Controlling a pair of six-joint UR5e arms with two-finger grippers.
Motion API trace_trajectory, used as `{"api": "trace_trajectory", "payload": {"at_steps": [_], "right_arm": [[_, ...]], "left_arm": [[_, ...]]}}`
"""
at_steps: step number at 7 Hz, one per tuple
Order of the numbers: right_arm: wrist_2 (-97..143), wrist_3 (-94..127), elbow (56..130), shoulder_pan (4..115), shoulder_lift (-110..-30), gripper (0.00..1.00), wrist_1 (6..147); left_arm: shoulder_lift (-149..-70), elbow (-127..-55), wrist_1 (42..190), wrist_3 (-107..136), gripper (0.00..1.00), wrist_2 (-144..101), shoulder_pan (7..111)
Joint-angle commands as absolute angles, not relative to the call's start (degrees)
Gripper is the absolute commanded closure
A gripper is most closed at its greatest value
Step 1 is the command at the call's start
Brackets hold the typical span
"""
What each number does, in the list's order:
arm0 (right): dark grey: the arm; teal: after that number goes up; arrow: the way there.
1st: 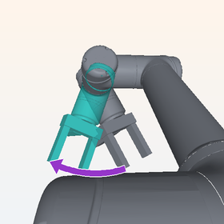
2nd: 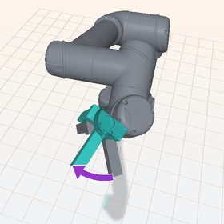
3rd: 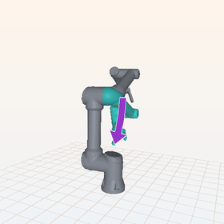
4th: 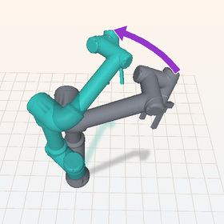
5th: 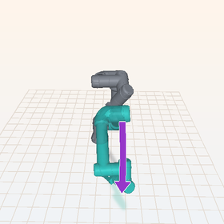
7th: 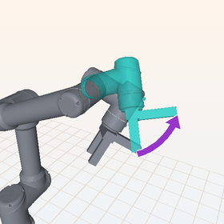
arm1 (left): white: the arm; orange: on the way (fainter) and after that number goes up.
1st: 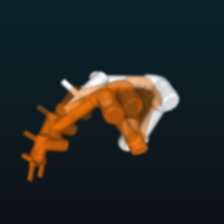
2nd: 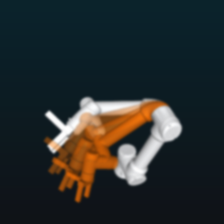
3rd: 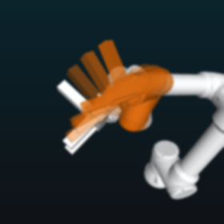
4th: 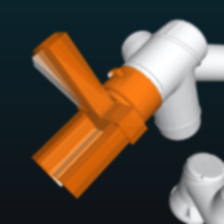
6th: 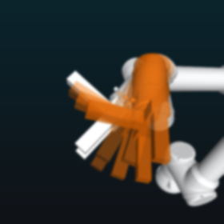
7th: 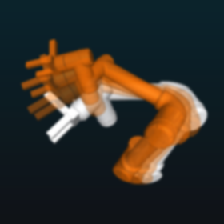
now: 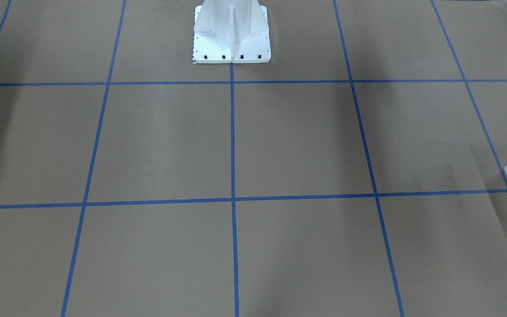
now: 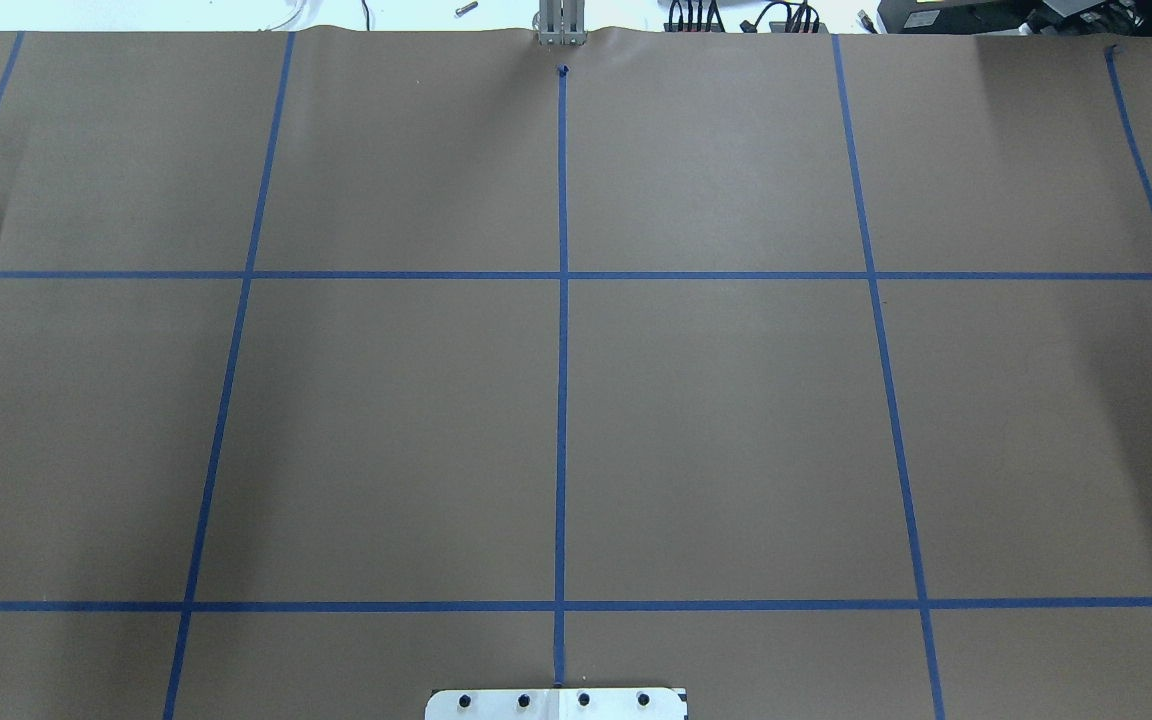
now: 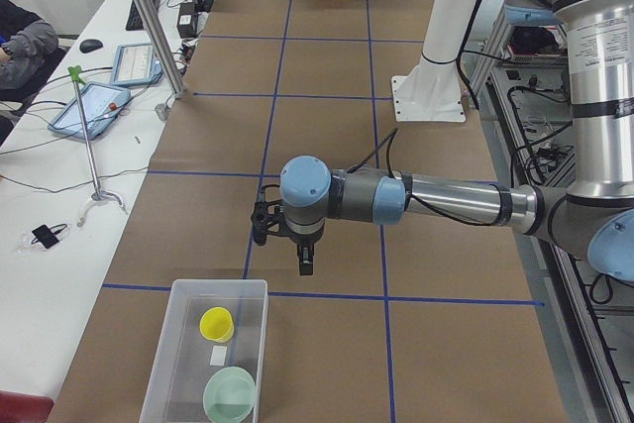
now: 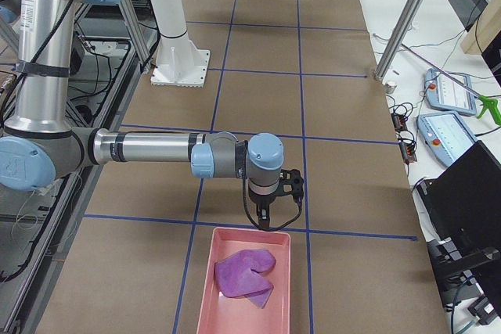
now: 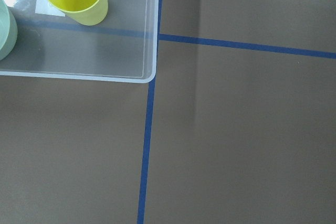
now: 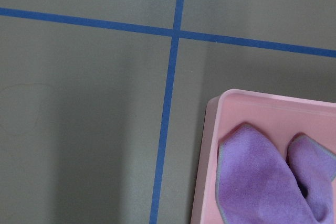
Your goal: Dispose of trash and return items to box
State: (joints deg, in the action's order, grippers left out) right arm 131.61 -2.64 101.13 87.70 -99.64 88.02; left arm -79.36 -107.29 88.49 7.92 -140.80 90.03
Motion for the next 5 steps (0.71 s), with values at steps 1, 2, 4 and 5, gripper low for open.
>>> {"api": "trace_trajectory", "payload": {"at_steps": [1,2,4,5], "right_arm": [[131.40,-2.64,100.81,87.54,-99.93,0.00,85.17],[131.31,-2.64,100.72,87.45,-99.93,0.00,85.17],[131.22,-2.64,100.55,86.66,-100.46,0.00,85.17],[131.22,-2.64,100.55,86.49,-100.55,0.00,85.17]], "left_arm": [[-79.37,-106.88,88.59,7.82,0.01,-140.80,90.00],[-79.37,-107.31,88.68,7.82,0.01,-140.80,90.00],[-79.45,-107.14,88.68,7.82,0.01,-140.80,89.91],[-79.45,-107.14,88.68,7.82,0.01,-140.80,89.91]]}}
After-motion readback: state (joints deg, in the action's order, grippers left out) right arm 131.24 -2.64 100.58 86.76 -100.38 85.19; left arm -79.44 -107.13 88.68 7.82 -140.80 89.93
